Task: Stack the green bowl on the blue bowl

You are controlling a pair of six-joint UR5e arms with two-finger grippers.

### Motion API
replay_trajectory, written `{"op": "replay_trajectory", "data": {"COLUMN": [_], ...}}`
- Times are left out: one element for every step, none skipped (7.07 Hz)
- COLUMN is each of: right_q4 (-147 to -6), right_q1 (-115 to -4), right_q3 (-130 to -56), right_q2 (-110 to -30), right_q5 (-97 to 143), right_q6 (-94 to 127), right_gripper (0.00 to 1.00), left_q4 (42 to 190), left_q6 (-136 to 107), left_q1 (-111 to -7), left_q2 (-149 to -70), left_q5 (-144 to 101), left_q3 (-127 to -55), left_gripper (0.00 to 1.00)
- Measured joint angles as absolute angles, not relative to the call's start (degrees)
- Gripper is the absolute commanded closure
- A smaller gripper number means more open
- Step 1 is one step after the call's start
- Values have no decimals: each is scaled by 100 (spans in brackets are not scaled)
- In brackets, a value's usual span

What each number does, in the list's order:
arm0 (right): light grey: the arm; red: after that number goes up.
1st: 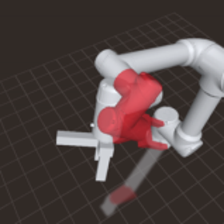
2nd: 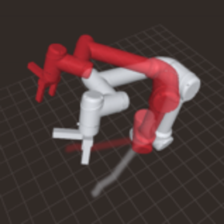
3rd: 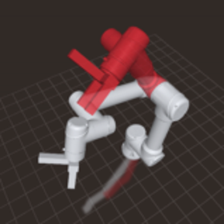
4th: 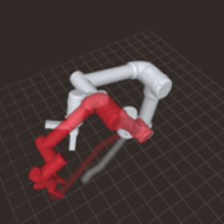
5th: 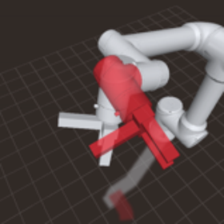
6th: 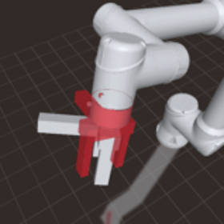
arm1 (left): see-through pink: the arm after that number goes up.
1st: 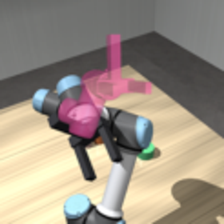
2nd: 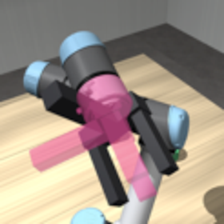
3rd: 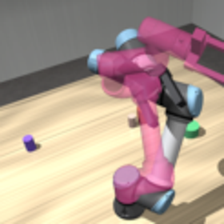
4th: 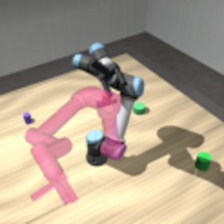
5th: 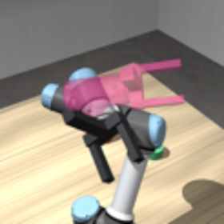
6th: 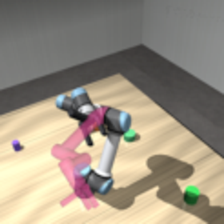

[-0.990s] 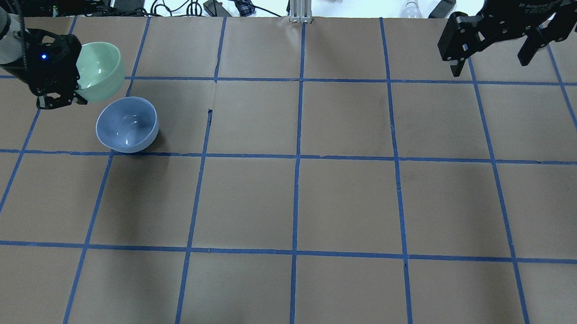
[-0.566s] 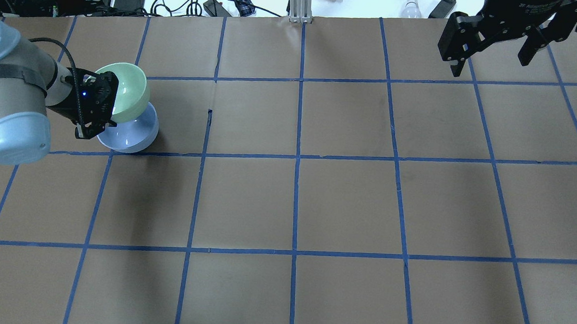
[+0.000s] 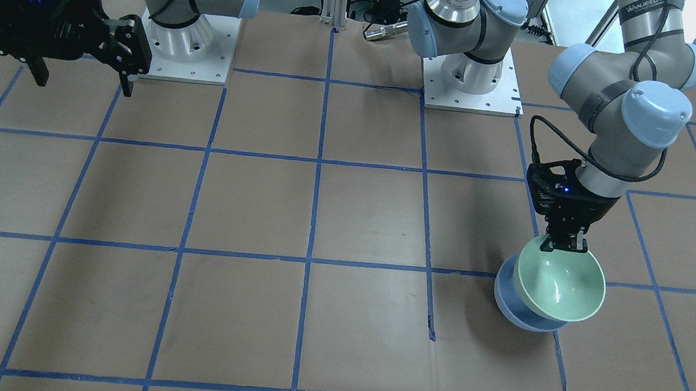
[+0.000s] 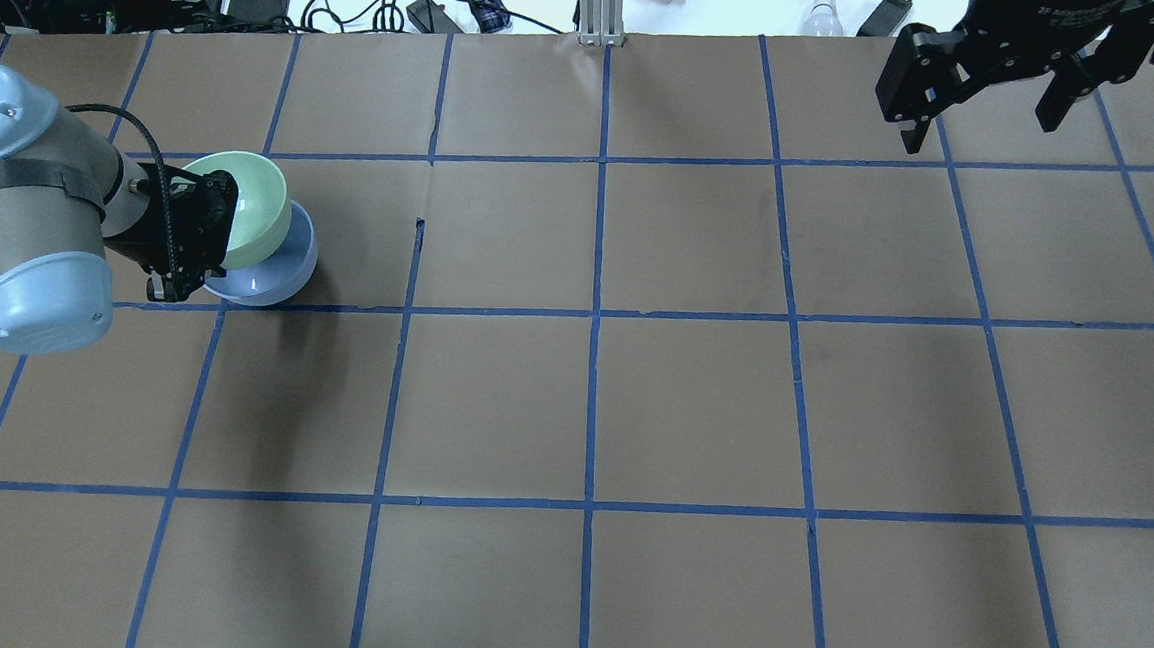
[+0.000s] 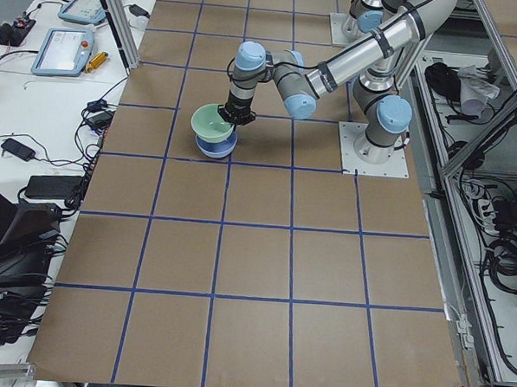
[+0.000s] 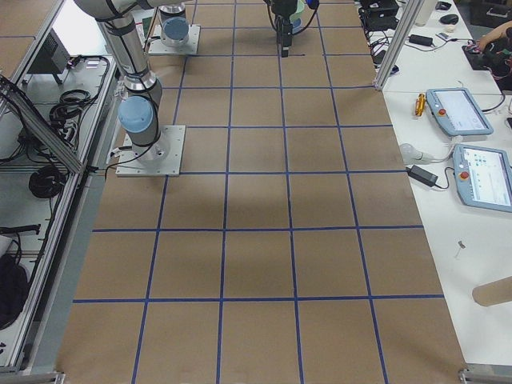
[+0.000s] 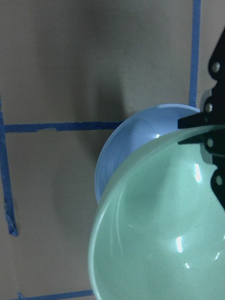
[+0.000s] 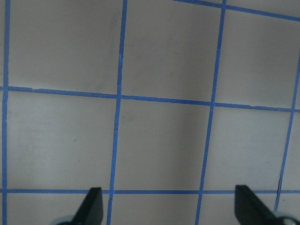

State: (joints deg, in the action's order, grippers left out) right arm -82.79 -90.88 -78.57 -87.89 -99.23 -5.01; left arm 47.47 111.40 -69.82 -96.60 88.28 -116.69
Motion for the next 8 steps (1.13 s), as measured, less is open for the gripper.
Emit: {"op": "replay_trajectory", "data": {"right_q4": [-8279,-8279,-8279,-8279,-8279,-8279,-8279,-8279], "right_q1": [-9088,-9088,-9088,-9088,-9088,-9088,-9088,-9088], "right_q3": [-7857,-7857,-7858,-7857,-7858,-7857,-7857,-7857], "right_q2": [-8789,-8789,-8789,-8789,-8789,-8789,-8789,-8789], "right_q5": [-9923,-9923,-9923,-9923,-9923,-9923,-9923,-9923], "right_q6": [-501,-501,-501,-501,-501,-501,-501,-501], "right_gripper": [0,0,0,0,0,0,0,0], "left_q4": [4756,4775,4797,4809,4844,5037,5417,5788], "left_q6": [11129,11112,11091,11056,10999,10726,10162,9485], "left_q1": [-6980,-6979,-6982,-6990,-6994,-7005,-7044,-7148], "left_q2": [-9669,-9674,-9666,-9651,-9609,-9521,-9397,-9273], "left_q5": [8847,8853,8857,8859,8837,8745,8618,8543], "left_q3": [-11689,-11690,-11678,-11664,-11636,-11544,-11332,-11041], "left_gripper": [0,0,0,0,0,0,0,0]}}
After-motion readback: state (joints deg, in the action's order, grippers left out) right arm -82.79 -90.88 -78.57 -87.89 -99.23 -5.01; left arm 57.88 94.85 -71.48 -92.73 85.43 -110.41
